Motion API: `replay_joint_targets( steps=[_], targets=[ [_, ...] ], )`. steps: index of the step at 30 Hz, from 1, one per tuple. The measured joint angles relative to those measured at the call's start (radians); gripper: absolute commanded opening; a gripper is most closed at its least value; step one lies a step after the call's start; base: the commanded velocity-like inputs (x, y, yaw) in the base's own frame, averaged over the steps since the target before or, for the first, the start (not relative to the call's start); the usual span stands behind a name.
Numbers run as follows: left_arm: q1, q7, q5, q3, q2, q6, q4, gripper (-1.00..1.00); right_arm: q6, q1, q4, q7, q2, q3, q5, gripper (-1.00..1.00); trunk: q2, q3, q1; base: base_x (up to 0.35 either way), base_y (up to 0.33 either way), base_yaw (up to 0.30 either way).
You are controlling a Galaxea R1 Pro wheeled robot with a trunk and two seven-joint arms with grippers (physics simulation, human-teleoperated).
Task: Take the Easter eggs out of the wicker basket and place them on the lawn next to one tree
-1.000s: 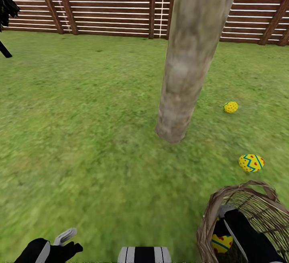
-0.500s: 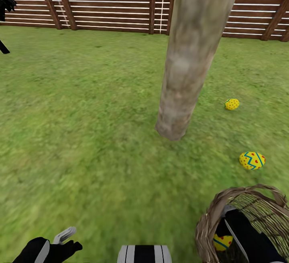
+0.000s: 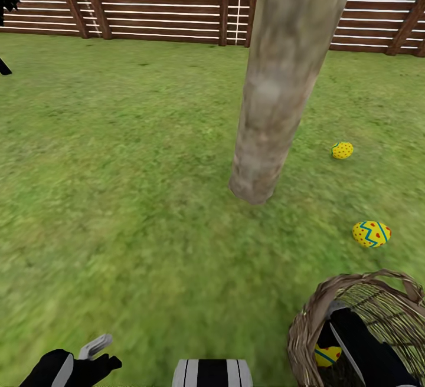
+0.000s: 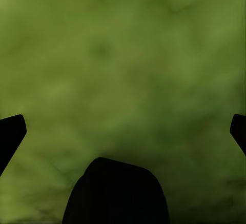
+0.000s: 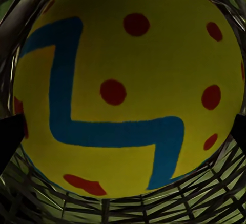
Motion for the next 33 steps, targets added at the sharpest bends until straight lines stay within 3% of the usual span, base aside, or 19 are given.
replay_joint_targets(
  steps=[6,7,33],
  targets=[
    [0.000,0.000,-0.001,0.002,-0.001,0.000,0.001,1.00,0.000,0.000,0.000,0.000,0.002,0.000,0.006,1.00,0.000,0.000,0.000,0.000,0.000,0.000],
    [0.000,0.000,-0.001,0.002,-0.001,0.000,0.001,1.00,0.000,0.000,0.000,0.000,0.003,0.000,0.007,-1.00,0.000,0.000,0.000,0.000,0.000,0.000],
    [0.000,0.001,-0.001,0.001,-0.001,0.000,0.008,1.00,-0.012,0.000,0.001,0.000,0.000,0.000,0.000,-1.00,0.000,0.000,0.000,0.000,0.000,0.000]
  ],
)
